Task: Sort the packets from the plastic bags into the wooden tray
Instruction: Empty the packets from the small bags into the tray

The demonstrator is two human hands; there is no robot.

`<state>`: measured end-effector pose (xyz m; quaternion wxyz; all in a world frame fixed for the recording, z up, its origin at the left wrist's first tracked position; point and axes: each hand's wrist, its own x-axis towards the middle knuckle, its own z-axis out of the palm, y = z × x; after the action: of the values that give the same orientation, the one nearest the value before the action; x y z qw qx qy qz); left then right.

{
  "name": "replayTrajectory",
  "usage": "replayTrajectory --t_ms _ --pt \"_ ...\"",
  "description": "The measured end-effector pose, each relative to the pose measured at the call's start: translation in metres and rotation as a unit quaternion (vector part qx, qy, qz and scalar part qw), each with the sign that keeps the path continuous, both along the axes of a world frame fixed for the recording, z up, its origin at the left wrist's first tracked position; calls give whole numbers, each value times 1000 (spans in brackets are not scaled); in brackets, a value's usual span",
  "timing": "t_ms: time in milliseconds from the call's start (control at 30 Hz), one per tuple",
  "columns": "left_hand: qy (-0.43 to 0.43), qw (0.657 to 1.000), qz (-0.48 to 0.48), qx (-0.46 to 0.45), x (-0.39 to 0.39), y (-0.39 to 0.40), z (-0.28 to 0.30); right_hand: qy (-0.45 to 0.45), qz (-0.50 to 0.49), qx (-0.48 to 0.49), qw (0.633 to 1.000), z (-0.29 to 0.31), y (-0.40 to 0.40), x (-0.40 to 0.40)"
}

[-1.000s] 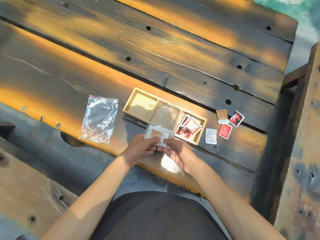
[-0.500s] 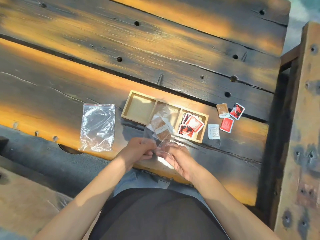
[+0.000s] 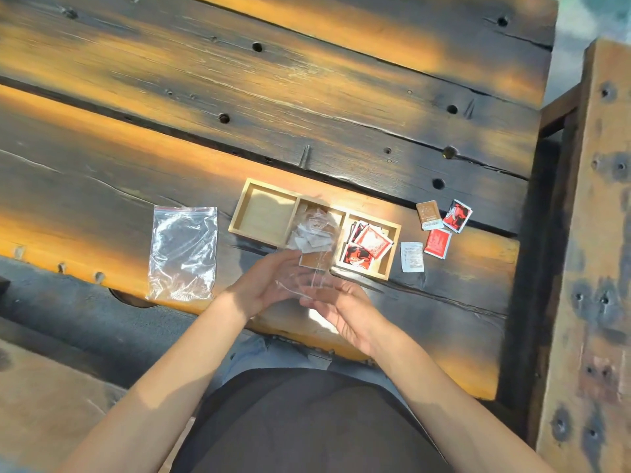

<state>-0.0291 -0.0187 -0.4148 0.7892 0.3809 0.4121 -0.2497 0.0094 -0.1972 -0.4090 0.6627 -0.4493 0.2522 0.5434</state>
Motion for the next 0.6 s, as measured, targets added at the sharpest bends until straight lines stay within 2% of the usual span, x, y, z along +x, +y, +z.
replayTrajectory --t_ms 67,200,367,600 --pt "-11 1000 7 -1 7 0 -2 -4 18 8 1000 1 -2 1" --pt "-32 997 -12 69 13 0 -5 -21 67 5 998 6 -9 2" --pt "-65 992 -41 104 10 -6 1 -45 131 -13 990 5 -19 3" --pt "-63 987 2 145 -3 -10 4 -80 114 14 990 8 -26 14"
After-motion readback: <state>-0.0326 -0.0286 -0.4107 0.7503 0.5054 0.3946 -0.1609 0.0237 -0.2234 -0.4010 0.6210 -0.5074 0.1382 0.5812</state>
